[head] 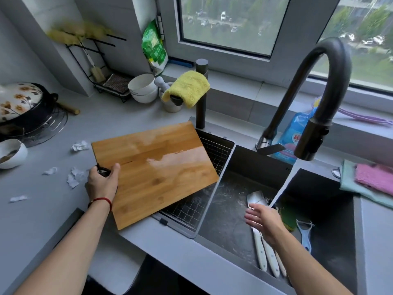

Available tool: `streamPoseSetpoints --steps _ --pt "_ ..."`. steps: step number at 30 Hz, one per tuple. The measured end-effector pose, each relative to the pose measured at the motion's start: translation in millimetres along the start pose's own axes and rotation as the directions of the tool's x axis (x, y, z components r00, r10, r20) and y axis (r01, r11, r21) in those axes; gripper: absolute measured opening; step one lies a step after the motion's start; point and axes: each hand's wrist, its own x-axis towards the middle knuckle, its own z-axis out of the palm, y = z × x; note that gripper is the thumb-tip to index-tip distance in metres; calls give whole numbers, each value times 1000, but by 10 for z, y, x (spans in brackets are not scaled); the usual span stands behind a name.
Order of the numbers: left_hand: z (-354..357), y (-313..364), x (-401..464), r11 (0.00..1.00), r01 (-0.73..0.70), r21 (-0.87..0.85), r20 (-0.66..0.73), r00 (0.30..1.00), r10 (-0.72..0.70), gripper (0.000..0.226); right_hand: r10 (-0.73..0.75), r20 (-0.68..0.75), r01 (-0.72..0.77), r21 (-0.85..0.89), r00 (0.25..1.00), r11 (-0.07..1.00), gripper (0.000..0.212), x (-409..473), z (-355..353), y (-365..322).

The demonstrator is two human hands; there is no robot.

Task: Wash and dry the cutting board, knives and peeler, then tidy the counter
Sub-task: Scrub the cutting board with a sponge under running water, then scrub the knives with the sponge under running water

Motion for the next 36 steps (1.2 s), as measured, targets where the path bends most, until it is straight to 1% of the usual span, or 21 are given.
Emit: streamPoseSetpoints --steps 3,4,7,8,9,10,11,12,14,16,17,18,19,20,21,23,25,29,31,33,36 --pt "42 -35 -32 998 48 26 -19 999 -48 49 66 -20 -60 226 998 972 31 57 -181 -12" --pt "53 -3 -45 998 63 26 -30 998 -63 51 80 -11 -75 241 997 968 35 65 -220 -22" --pt "64 176 -122 988 124 92 -46 992 -120 62 120 31 -124 170 992 978 27 61 -256 -25" --pt "89 252 -212 985 104 138 -64 993 -96 66 121 54 -128 148 991 981 25 65 -279 -10" --pt "137 336 -358 983 34 180 -81 997 -20 67 125 75 -134 128 989 983 22 73 -320 9" --pt "191 418 -548 976 -89 199 -82 991 107 66 128 89 -137 101 988 985 20 88 -352 34" --pt "283 499 -793 949 -250 193 -57 962 265 64 130 100 -137 63 986 989 18 107 -404 62" --pt "400 572 -1085 893 -421 161 -4 904 427 61 135 122 -139 25 983 990 18 121 -458 92" --pt "665 651 -1726 725 -686 62 161 724 671 48 135 119 -121 -117 984 986 23 184 -578 155" --pt "991 637 -2376 614 -786 -68 432 531 729 38 59 -20 -62 -404 998 913 21 308 -819 239" --pt "1146 591 -2644 605 -790 -103 589 441 677 33 -13 -88 -40 -575 996 817 22 360 -952 275" --pt "1323 530 -2897 639 -764 -85 742 380 553 27 -63 -129 -47 -708 990 705 22 418 -1095 298" --pt "1515 457 -3107 687 -726 -23 857 339 387 21 -94 -165 -73 -786 982 614 22 490 -1236 300" --pt "1694 383 -3270 722 -687 80 927 318 200 20 -116 -184 -88 -824 976 559 22 582 -1360 302" --pt "1845 317 -3370 717 -673 183 953 300 39 21 -144 -186 -85 -847 972 525 24 657 -1435 277" --pt "2146 218 -3519 648 -691 319 948 240 -210 25 -208 -166 -51 -883 964 467 30 874 -1530 223" --pt "2450 148 -3609 583 -709 397 909 214 -358 36 -247 -135 -22 -910 960 413 41 1119 -1535 185" --pt "3005 -15 -3820 597 -633 493 856 233 -461 47 -284 -133 -22 -932 950 362 66 1521 -1411 264" --pt "3201 -118 -3946 585 -568 579 810 313 -496 51 -305 -192 -78 -934 933 349 69 1614 -1364 330" --pt "3340 -171 -3973 571 -526 631 775 392 -495 50 -278 -241 -123 -916 930 382 68 1661 -1346 354" --pt "3428 -176 -3879 568 -476 671 741 414 -528 44 -290 -277 -130 -889 916 439 66 1631 -1371 329"
